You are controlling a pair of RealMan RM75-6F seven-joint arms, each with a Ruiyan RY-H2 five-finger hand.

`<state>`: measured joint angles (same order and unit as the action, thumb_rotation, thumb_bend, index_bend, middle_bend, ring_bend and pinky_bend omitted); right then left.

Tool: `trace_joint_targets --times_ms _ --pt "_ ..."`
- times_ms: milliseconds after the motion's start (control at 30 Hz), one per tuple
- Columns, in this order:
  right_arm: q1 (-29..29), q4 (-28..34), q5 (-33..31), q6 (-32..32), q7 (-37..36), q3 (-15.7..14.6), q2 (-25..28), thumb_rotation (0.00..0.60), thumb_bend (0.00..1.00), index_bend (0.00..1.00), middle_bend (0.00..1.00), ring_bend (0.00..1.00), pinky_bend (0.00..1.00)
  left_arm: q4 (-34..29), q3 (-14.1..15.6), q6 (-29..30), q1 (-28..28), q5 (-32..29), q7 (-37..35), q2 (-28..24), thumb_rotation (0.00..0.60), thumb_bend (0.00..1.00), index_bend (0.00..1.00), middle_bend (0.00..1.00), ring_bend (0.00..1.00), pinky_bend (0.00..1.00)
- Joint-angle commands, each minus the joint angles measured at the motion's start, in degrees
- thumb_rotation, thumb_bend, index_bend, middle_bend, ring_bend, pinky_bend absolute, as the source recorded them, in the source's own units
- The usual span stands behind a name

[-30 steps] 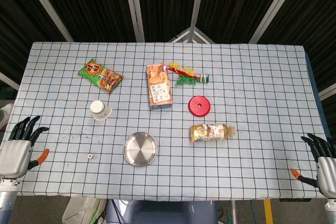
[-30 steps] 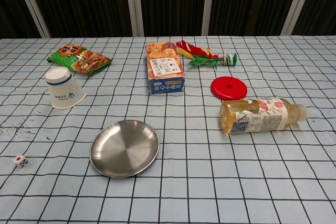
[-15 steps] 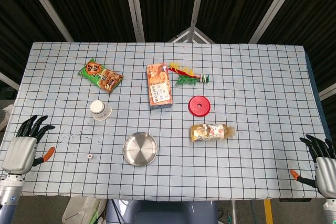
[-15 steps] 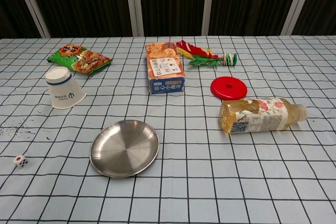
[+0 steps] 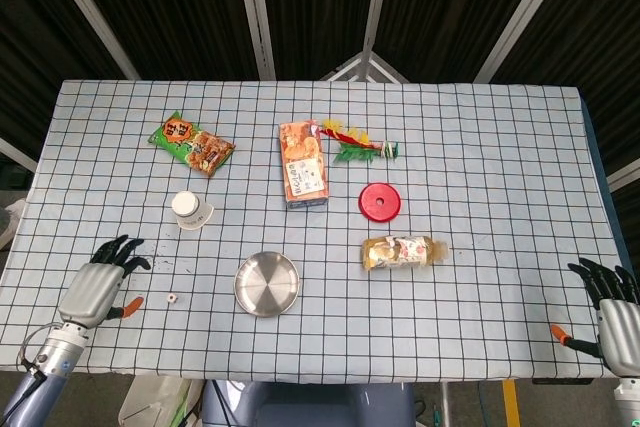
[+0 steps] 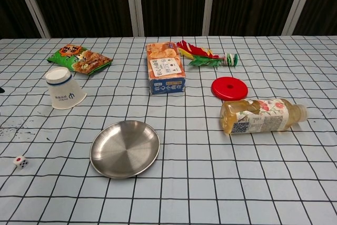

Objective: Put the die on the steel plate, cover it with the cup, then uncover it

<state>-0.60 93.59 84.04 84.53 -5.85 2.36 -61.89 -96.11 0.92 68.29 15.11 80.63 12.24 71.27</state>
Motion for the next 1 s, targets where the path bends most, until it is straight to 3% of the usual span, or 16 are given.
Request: trace_joint_targets --times_ms 33,533,1000 --pt "0.05 0.0 -0.22 -0.16 -0.01 0.05 0.0 0.6 0.06 0.2 0.14 0.13 0.0 -1.78 0.35 -3.45 1.59 -3.37 4.43 -0.12 0.6 0.36 0.36 0.07 0.0 0.09" --pt "0.05 -0.14 -1.07 -0.47 -0.5 0.3 0.25 0.6 0.06 0.2 0.14 0.13 0.0 0.29 -0.44 -8.45 4.74 -9.59 11.37 4.51 0.6 0.36 0.36 0.07 0.0 0.09" --pt "-0.07 -0.24 -1.2 -0.29 -0.88 0.39 0.4 0.6 0.06 0.2 0.14 0.13 0.0 2.15 -0.45 -8.65 5.9 -10.59 13.94 7.93 0.6 0.36 0.4 0.07 0.0 0.09"
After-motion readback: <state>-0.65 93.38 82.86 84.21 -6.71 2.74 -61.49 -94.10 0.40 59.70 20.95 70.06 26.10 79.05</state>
